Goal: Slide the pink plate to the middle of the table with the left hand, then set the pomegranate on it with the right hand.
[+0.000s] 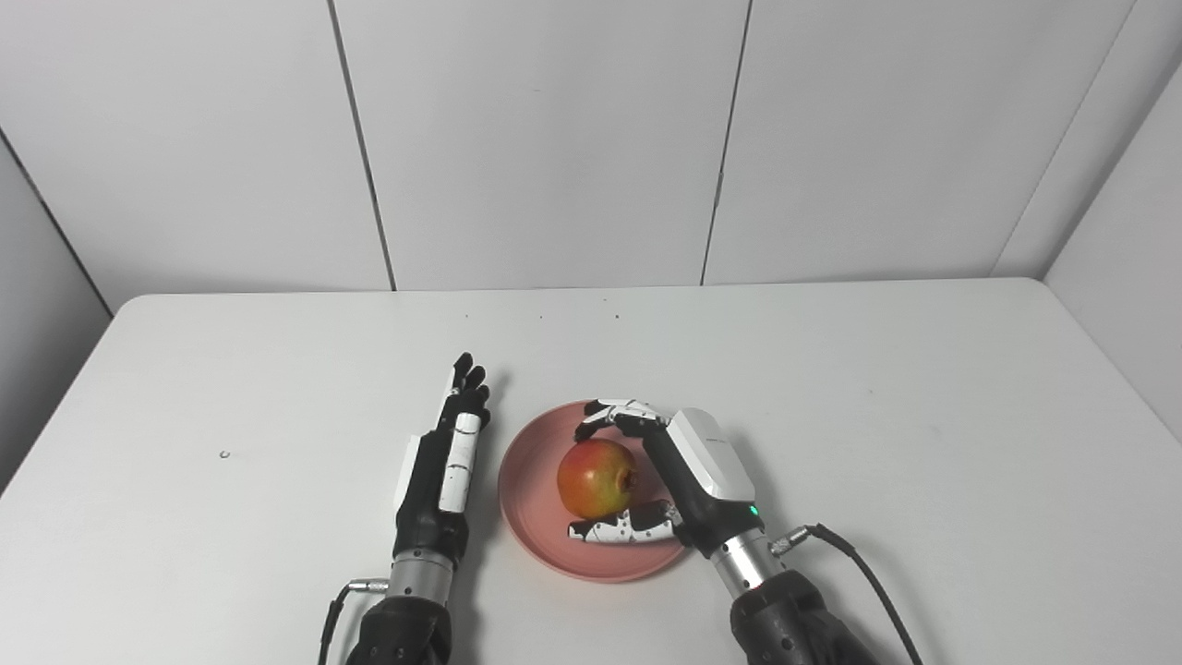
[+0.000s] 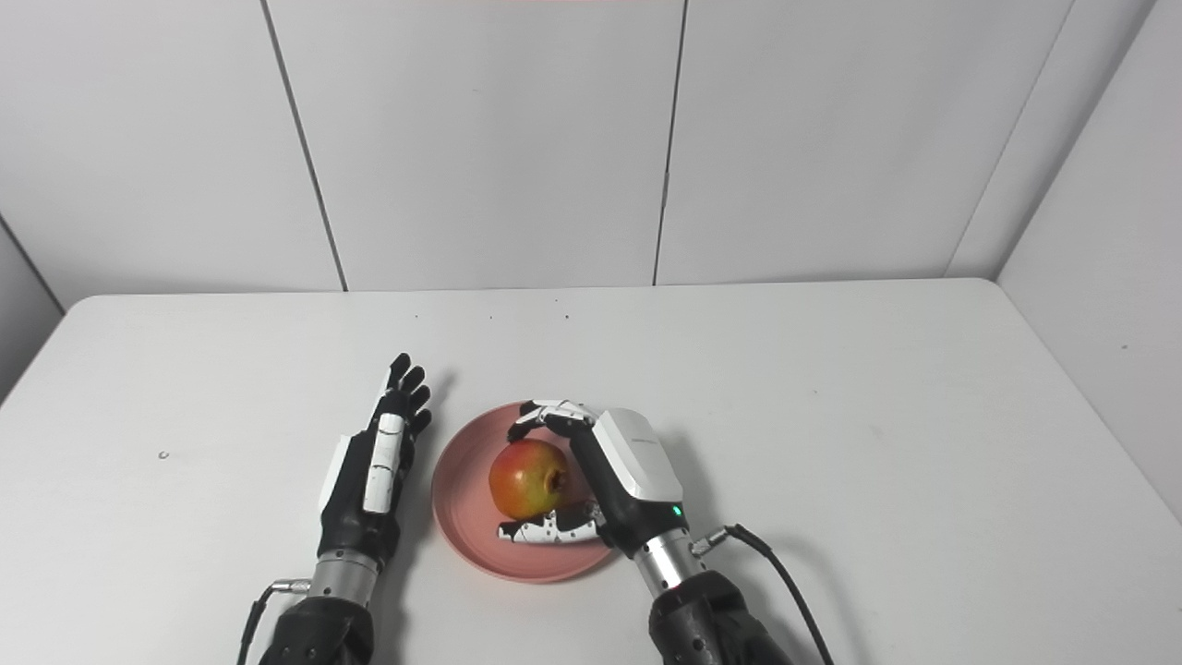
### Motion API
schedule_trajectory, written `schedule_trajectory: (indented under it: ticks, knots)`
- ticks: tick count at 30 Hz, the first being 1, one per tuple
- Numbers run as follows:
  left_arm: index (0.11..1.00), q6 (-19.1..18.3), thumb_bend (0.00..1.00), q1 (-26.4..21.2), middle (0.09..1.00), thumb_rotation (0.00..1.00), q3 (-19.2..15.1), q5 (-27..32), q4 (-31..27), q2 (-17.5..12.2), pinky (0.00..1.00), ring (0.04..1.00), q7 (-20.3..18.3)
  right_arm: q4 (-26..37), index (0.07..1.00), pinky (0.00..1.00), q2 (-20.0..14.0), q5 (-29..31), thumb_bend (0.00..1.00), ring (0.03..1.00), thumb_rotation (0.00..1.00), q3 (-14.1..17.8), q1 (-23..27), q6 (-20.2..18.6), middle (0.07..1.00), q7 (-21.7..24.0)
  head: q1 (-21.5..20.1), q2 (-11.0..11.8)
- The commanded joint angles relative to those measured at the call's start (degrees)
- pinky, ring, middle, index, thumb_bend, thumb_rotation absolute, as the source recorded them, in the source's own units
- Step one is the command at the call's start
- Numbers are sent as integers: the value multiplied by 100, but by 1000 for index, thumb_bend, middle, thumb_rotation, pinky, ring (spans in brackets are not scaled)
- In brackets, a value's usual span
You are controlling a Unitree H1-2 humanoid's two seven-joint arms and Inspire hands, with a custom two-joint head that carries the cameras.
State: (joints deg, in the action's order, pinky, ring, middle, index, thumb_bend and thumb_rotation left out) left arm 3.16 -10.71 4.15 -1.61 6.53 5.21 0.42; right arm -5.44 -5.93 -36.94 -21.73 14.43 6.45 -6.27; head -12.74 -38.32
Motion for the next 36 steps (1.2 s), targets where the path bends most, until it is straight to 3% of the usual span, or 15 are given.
schedule_trajectory:
  ticks: [1, 8, 16, 19, 23, 25, 30, 34, 36]
  knots:
    - [990, 175, 664, -83, 987, 1000, 16, -39, -181, 47, 965, 981, 30, 138, 752, 768, -55, -31, 665, 823, 430, -21, 92, 282, 824, 3, -5, 9]
    - [996, 175, 681, -104, 993, 1000, 25, -34, -150, 26, 973, 987, 8, 153, 771, 880, -138, -116, 694, 884, 539, -86, 98, 317, 861, 67, -13, 9]
    - [997, 168, 678, -109, 994, 1000, 20, 7, -143, 26, 979, 989, -8, 211, 773, 890, -127, 16, 710, 890, 550, -17, 73, 371, 869, 27, -1, 16]
    - [997, 134, 689, -93, 994, 1000, 30, -7, -167, 19, 984, 990, -10, 256, 796, 886, -67, 433, 708, 888, 560, 167, 37, 399, 875, 55, -6, 8]
    - [996, 145, 689, -93, 994, 1000, 38, -17, -171, 6, 977, 987, -17, 224, 857, 803, 68, 857, 698, 875, 610, 472, -30, 618, 889, -126, -5, 13]
    - [993, 120, 693, -88, 991, 1000, 32, -17, -180, 13, 975, 985, -2, 245, 889, 778, 134, 957, 710, 874, 671, 609, -75, 678, 899, -182, -7, 12]
    - [994, 77, 683, -68, 992, 1000, 35, 41, -223, 7, 981, 987, -44, 465, 918, 801, 346, 1330, 743, 886, 753, 989, -228, 587, 920, -267, -6, 2]
    - [999, 29, 694, -56, 995, 1000, 45, 71, -255, -8, 999, 993, -85, 322, 902, 833, 482, 1627, 669, 888, 756, 1236, -244, 797, 903, -393, -2, -7]
    - [1000, 49, 695, -56, 996, 1000, 42, 96, -252, -11, 1000, 994, -104, 267, 915, 848, 535, 1922, 660, 902, 788, 1319, -250, 721, 915, -280, 3, -15]
